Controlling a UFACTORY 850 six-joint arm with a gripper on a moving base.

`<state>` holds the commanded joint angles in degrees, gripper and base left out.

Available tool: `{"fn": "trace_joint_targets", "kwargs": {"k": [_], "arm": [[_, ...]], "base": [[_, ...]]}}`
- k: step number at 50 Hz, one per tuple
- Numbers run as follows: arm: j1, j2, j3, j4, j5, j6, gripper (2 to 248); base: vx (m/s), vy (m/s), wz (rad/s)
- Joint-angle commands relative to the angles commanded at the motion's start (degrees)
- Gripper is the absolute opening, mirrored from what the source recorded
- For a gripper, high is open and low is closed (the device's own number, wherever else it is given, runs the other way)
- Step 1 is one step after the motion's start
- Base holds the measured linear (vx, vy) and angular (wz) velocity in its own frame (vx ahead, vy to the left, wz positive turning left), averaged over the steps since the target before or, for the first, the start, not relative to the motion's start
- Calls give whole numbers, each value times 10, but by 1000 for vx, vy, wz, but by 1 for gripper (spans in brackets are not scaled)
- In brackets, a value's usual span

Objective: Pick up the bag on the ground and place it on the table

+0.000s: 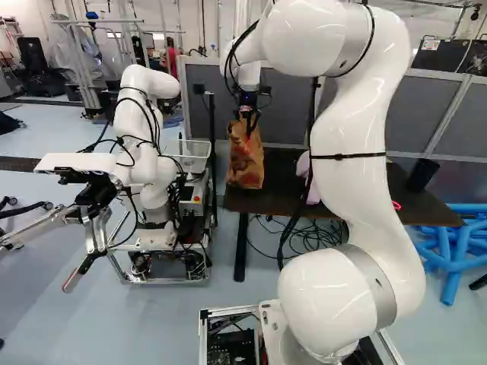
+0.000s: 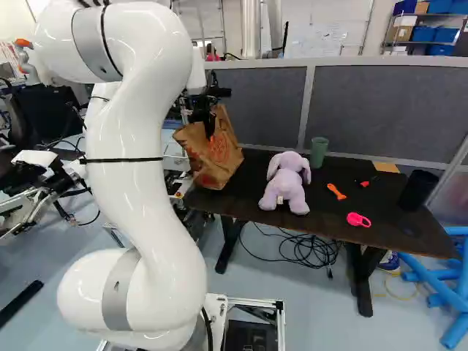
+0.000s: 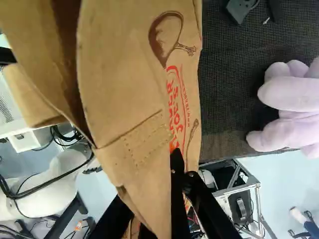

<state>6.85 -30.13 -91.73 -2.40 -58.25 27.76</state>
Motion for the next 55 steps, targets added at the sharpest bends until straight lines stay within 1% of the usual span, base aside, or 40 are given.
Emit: {"fn": "trace_joint_targets", "kwargs": {"k": [24, 45, 46, 50, 51, 55], "arm": [[0, -38, -9, 0, 12, 0, 22], [0, -42, -10, 0, 12, 0, 25], [0, -42, -10, 0, 12, 0, 54], [0, -42, -10, 0, 12, 0, 54], [0, -42, -10, 0, 12, 0, 87], [0, -42, -10, 0, 12, 0, 87]], "base": [[0, 0, 0], [0, 0, 0], [0, 0, 0], [0, 0, 0], [0, 0, 0], [0, 0, 0]]}}
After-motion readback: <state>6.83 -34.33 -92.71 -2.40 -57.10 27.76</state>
